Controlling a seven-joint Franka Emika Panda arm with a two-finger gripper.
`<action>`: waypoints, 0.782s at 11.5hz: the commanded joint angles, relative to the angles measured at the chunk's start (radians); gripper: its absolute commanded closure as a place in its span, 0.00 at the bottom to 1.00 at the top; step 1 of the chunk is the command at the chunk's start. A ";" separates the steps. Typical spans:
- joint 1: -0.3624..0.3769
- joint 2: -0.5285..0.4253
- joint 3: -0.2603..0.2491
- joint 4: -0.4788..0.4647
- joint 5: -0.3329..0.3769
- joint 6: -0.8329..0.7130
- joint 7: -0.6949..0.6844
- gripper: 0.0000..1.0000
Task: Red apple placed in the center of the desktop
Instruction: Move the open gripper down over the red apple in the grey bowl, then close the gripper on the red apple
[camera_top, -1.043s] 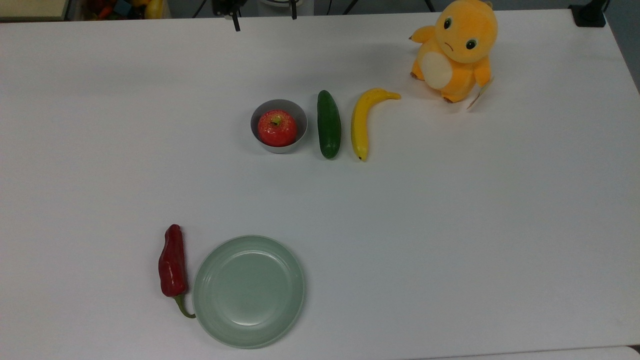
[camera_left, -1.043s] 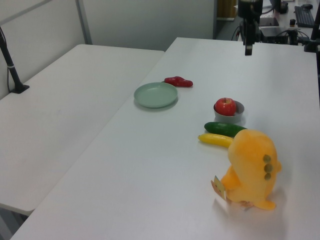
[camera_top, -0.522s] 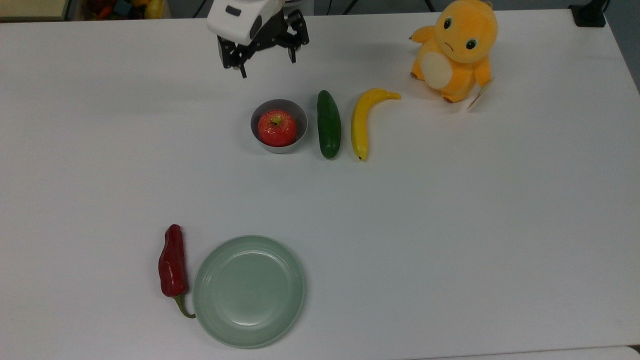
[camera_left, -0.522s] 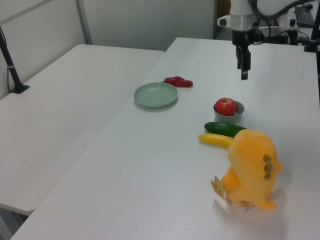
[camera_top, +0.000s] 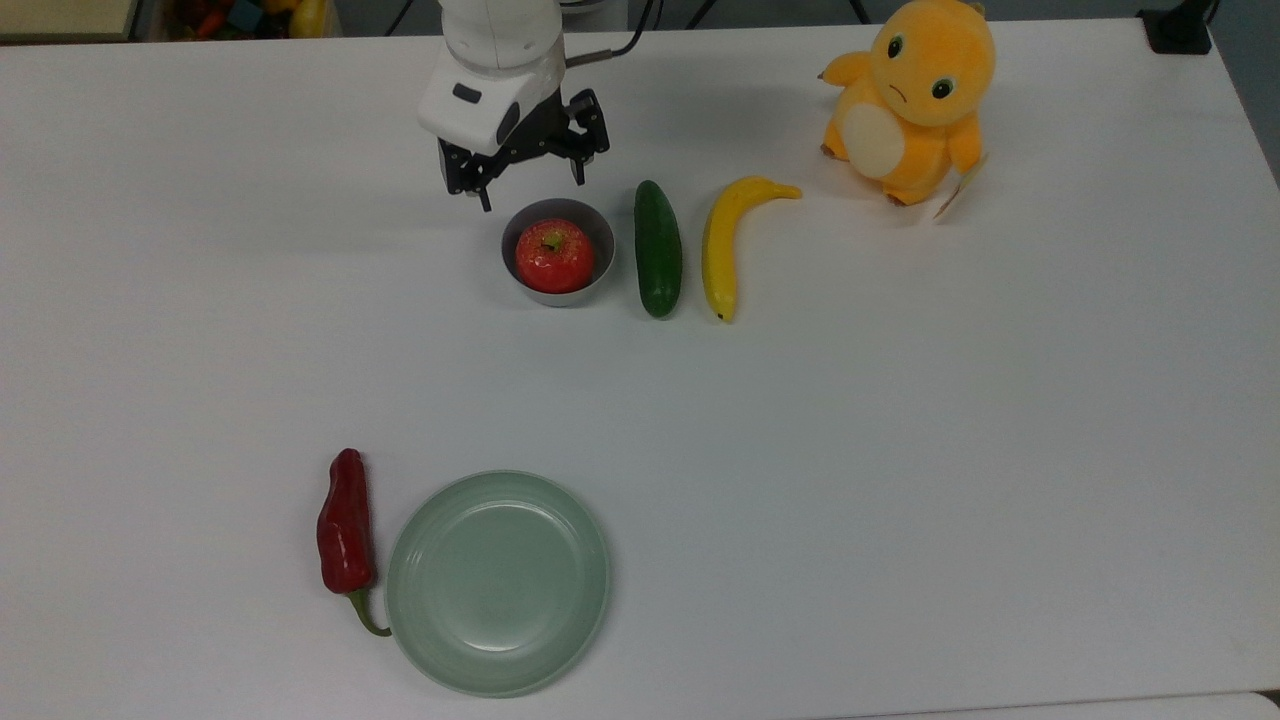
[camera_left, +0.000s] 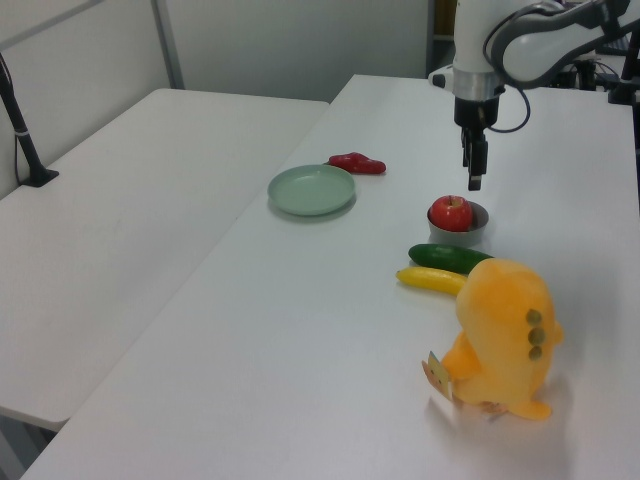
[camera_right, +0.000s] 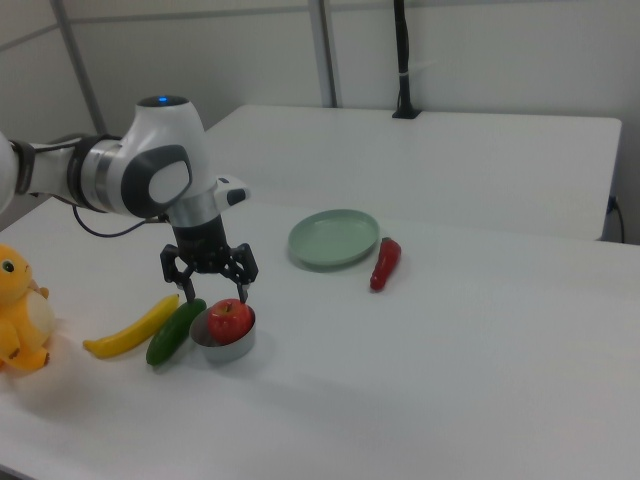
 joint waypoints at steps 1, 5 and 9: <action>0.017 0.039 -0.006 -0.044 0.002 0.109 -0.016 0.00; 0.020 0.087 0.000 -0.043 0.000 0.146 -0.016 0.00; 0.020 0.093 0.002 -0.044 -0.015 0.163 -0.023 0.30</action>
